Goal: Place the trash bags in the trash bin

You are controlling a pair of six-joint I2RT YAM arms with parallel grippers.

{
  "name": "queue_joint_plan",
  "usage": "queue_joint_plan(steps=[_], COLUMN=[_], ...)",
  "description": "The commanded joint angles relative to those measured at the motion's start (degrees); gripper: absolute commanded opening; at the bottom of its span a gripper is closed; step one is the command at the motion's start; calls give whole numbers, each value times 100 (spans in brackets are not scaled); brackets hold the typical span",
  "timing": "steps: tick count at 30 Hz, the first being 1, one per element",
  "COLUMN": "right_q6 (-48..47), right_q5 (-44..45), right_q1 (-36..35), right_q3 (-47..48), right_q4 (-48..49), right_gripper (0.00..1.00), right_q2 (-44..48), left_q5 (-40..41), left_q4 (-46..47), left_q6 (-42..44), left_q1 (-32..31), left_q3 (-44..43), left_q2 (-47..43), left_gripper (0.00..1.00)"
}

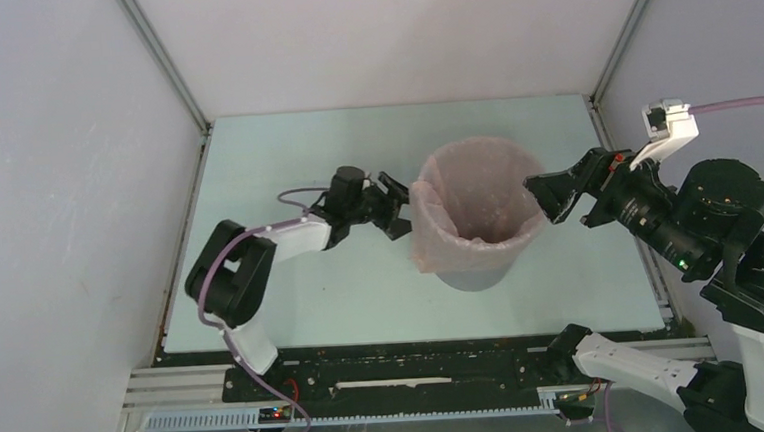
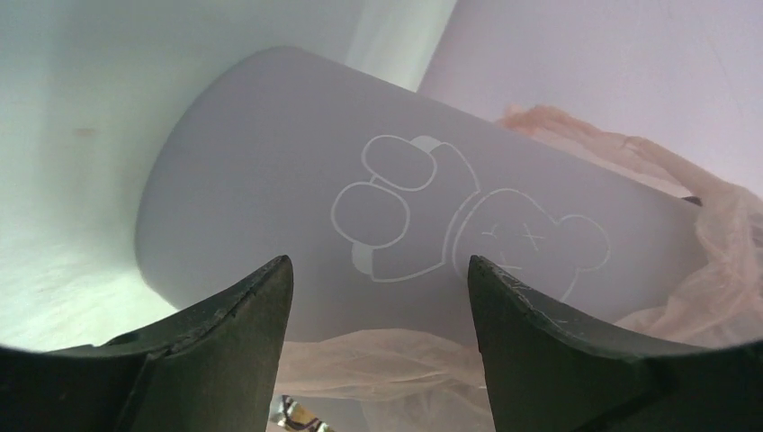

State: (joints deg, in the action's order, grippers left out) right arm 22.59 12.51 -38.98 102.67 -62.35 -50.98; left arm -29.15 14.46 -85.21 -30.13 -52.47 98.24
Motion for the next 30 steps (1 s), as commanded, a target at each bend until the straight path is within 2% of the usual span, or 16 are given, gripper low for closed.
queue_joint_plan(steps=[1,5,8,11,14,17,19,23,27,30], right_q6=[136,134,137,142,154,142,127,194,161,75], right_q5=[133,132,183,220,275,201,115,254,372,374], right_q1=[31,30,31,27,31,31,29,31,31,27], right_q3=[-30,1,3,41,38,114,229,651,1223,1701], right_q4=[-62,-92,-125,-158,-155,-98,-16,-37,-34,80], right_gripper=[100,100,100,100,100,100,100,100,100,100], right_q2=[54,101,152,182,209,143,74,-205,-496,-657], left_q5=[-51,-74,196,327,339,536,659,1098,2183,2452], left_q4=[989,1258,1963,1785,1366,279,-561,-2177,-4046,-4184], left_q6=[-896,-1586,-2254,-2021,-1438,-385,239,1258,2604,3706], left_q1=[-690,-1391,-1704,-1648,-1406,-956,-606,68,383,385], left_q3=[-1007,-1996,-2233,-2418,-2354,-1980,-1754,-1546,-2449,-3561], left_q2=[606,1539,1922,1943,1673,823,51,-1883,-3263,-3802], left_gripper=[76,76,74,74,74,77,83,88,90,92])
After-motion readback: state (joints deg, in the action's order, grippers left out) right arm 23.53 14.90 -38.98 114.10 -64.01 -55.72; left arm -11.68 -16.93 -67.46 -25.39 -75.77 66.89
